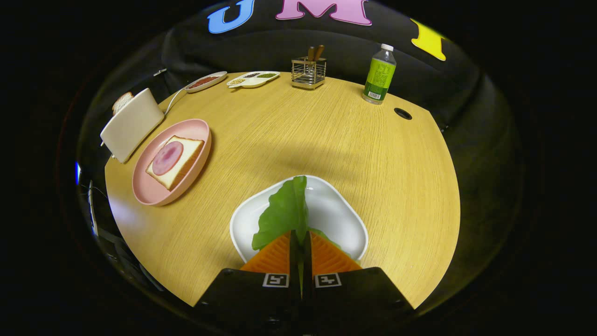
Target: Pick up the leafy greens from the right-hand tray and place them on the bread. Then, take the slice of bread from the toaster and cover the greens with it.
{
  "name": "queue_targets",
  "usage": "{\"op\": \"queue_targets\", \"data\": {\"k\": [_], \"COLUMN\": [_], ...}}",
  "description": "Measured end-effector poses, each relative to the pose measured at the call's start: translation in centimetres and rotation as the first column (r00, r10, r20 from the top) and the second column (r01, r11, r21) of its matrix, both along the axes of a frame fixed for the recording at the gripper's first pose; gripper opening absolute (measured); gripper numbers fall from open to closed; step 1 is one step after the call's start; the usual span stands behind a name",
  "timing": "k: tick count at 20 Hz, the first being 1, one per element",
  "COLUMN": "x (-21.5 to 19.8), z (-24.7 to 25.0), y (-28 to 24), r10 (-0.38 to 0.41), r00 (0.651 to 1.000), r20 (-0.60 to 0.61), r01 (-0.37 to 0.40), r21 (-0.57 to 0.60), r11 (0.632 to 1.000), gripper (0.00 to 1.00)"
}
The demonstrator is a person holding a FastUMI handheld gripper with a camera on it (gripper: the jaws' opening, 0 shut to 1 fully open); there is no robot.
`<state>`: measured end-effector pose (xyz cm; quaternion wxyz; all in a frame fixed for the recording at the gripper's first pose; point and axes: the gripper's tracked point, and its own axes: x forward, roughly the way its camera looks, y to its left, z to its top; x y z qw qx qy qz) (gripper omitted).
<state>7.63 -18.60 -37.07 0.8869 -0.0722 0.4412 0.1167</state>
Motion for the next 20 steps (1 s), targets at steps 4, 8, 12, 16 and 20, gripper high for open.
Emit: {"op": "queue_targets", "data": {"k": [4, 8, 12, 16, 20], "x": [-0.5, -0.9, -1.2, -1.0, -0.1], "z": [4.3, 8.5, 11.8, 13.8, 14.3], "y": [1.1, 3.3, 5.7, 10.5, 15.9], "r10": [-0.054, -0.111, -0.136, -0.162, -0.15], "r00": [0.998, 0.992, 0.986, 0.983, 0.986], "r20": [0.027, 0.052, 0.091, 0.082, 0.07], "r01": [0.053, 0.106, 0.127, 0.146, 0.132], "r21": [0.041, 0.098, 0.105, 0.171, 0.212], "r11": [0.998, 0.99, 0.986, 0.974, 0.968], "gripper": [0.06, 0.05, 0.05, 0.05, 0.05]}}
